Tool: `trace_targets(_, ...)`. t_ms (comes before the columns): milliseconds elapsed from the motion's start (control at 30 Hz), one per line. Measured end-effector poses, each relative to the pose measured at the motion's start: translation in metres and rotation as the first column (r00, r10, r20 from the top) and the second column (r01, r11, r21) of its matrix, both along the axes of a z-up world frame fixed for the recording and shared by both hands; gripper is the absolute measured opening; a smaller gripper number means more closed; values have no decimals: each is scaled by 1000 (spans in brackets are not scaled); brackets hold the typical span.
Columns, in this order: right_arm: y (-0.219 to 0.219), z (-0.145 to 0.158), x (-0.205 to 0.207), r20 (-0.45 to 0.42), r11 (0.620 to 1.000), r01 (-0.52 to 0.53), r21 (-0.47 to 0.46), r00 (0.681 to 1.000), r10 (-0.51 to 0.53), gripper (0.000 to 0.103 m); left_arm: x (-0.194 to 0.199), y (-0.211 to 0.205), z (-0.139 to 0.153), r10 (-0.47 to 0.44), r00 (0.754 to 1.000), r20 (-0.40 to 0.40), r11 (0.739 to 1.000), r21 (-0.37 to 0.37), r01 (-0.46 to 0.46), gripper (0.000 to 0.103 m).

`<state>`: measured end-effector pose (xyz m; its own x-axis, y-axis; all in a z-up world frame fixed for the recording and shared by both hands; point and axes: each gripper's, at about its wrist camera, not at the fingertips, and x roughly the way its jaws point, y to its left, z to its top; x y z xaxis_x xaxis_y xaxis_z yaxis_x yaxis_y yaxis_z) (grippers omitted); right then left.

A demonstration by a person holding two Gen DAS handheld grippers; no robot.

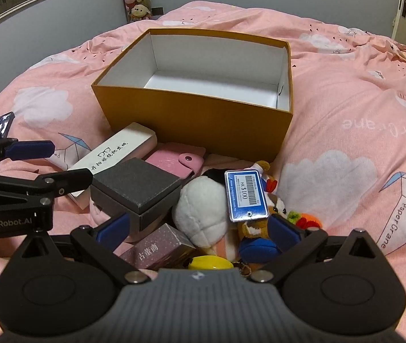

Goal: Organize objects
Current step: 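Grasp the white glasses case with the left tool while the right tool grasps the dark grey box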

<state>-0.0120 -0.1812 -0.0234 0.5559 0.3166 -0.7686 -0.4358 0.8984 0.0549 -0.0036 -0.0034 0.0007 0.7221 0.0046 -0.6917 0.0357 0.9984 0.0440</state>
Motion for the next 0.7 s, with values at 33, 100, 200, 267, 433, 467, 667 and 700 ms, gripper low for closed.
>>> trace_targets(33,0,0,0,0,1000,0,0,1000,0,102,0,0,0,0,1000,0,1000,0,0,82)
trace_targets(100,0,0,0,0,1000,0,-1,1000,0,102,0,0,0,0,1000,0,1000,0,0,82)
trace_targets(200,0,-1,-1,-1,1000,-2,-4,1000,2,102,0,0,0,-2,1000,-1,1000,-1,2,82)
trace_targets(267,0,-1,-1,-2,1000,-2,-4,1000,2,102,0,0,-2,-1,1000,-4,1000,-1,1,82)
trace_targets(433,1,-2,-1,-5,1000,-6,-8,1000,6,102,0,0,-2,3,1000,-7,1000,0,-3,82)
trace_targets(467,2,-2,-1,-7,1000,-7,-8,1000,7,102,1,1,-2,3,1000,-11,1000,-3,-3,80)
trace_targets(667,3,1,3,-19,999,-32,5,999,32,101,4,14,-1,17,998,-62,998,-63,-20,77)
trace_targets(700,4,1,3,-21,999,-41,7,999,41,100,5,17,-1,20,997,-70,997,-73,-25,77)
